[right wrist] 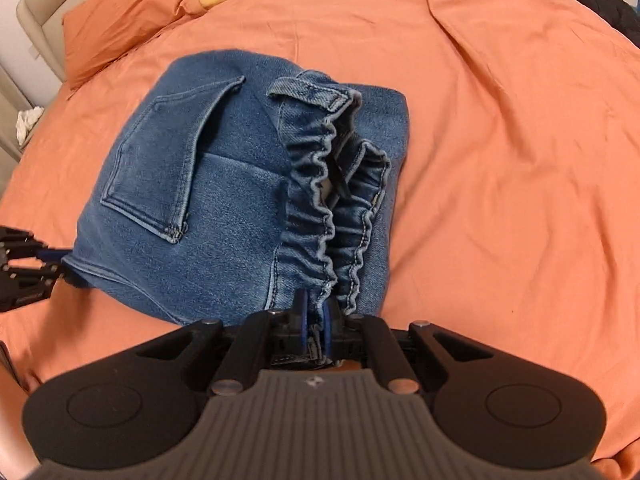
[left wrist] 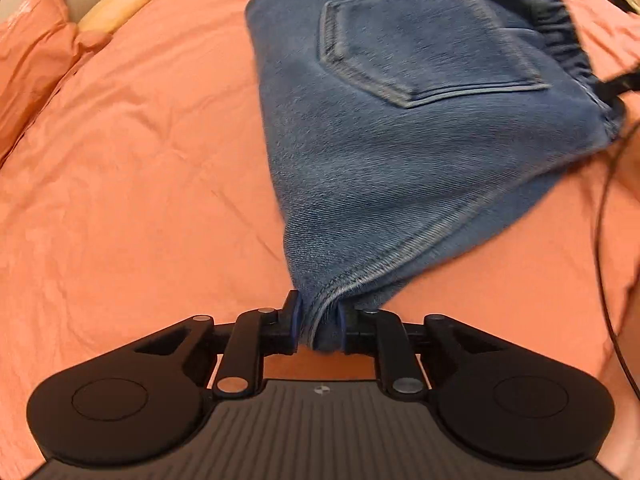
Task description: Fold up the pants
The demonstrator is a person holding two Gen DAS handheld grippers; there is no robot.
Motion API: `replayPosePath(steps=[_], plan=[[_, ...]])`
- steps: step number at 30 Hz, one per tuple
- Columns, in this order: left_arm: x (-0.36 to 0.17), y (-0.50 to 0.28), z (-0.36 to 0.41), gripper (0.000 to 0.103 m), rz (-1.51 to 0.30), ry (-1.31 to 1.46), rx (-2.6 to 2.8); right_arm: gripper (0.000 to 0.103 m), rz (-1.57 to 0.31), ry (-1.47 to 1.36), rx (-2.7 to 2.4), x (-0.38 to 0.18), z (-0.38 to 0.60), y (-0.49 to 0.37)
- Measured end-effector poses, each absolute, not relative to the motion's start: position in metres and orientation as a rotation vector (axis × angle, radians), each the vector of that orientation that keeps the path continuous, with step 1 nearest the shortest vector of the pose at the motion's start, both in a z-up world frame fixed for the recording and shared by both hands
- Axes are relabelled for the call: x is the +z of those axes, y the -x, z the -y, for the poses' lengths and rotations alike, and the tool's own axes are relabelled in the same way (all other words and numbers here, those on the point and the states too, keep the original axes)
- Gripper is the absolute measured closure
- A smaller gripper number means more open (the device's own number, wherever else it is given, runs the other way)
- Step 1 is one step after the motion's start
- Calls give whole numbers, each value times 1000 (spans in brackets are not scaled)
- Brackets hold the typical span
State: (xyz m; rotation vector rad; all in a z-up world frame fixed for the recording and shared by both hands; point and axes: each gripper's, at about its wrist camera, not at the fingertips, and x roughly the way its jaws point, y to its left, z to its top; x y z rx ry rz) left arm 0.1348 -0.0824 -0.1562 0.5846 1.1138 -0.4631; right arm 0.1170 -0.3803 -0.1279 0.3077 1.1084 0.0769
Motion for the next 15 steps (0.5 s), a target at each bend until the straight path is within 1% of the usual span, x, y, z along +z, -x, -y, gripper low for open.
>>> replayPosePath(steps=[2, 4, 5, 6, 8, 12, 15], plan=[[-144, -133, 80, 74, -1099, -597, -483, 95, -1089, -318, 84, -118, 380, -114], [-131, -134, 79, 74, -1073, -588, -482, 90, -1067, -324, 87, -108, 382, -110], [-125, -136, 79, 74, -1065, -582, -474, 84, -1052, -323, 82, -104, 382, -107], [-119, -139, 81, 74, -1056, -572, -468, 72, -1038, -324, 84, -101, 383, -106], [-111, -149, 84, 73, -1033, -541, -460, 58, -1010, -348, 85, -96, 387, -109], [-104, -172, 95, 67, -993, -485, -419, 57, -969, -449, 58, -92, 399, -128], [-102, -183, 104, 67, -983, -475, -429, 57, -968, -518, 40, -99, 408, -144]])
